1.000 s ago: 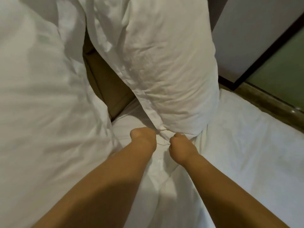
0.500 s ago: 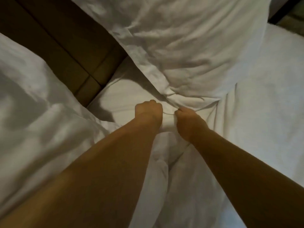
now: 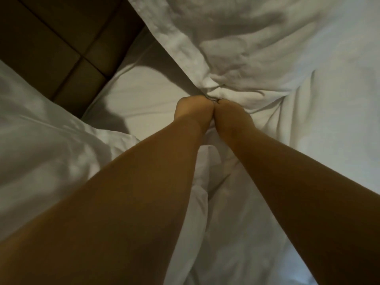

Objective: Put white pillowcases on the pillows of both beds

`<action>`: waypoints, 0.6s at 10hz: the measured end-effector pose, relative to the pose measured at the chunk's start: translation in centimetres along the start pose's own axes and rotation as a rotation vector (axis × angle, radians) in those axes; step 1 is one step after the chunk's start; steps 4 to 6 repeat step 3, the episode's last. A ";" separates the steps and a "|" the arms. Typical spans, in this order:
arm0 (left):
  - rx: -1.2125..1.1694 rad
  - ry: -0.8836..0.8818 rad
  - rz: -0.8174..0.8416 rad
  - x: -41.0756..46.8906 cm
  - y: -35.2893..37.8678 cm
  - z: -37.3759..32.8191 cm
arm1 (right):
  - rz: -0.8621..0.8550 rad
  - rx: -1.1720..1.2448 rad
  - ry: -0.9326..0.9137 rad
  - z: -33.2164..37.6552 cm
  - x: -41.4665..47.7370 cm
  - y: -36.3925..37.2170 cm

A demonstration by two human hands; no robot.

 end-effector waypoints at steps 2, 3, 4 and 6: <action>-0.196 -0.014 0.234 -2.1 0.4 -1.7 | 0.121 -0.068 0.118 -0.7 -2.1 -0.6; -0.332 0.038 0.227 -5.0 0.7 -4.1 | 0.123 -0.134 0.062 -0.9 -5.2 -1.1; -0.332 0.038 0.227 -5.0 0.7 -4.1 | 0.123 -0.134 0.062 -0.9 -5.2 -1.1; -0.332 0.038 0.227 -5.0 0.7 -4.1 | 0.123 -0.134 0.062 -0.9 -5.2 -1.1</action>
Point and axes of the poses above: each hand's wrist, its own x-axis towards the middle knuckle, its own y-axis out of the palm, z = x × y, the point moved 6 cm from there along x, towards the middle knuckle, and after that the axes turned 15 degrees about x, right-handed, at the moved point
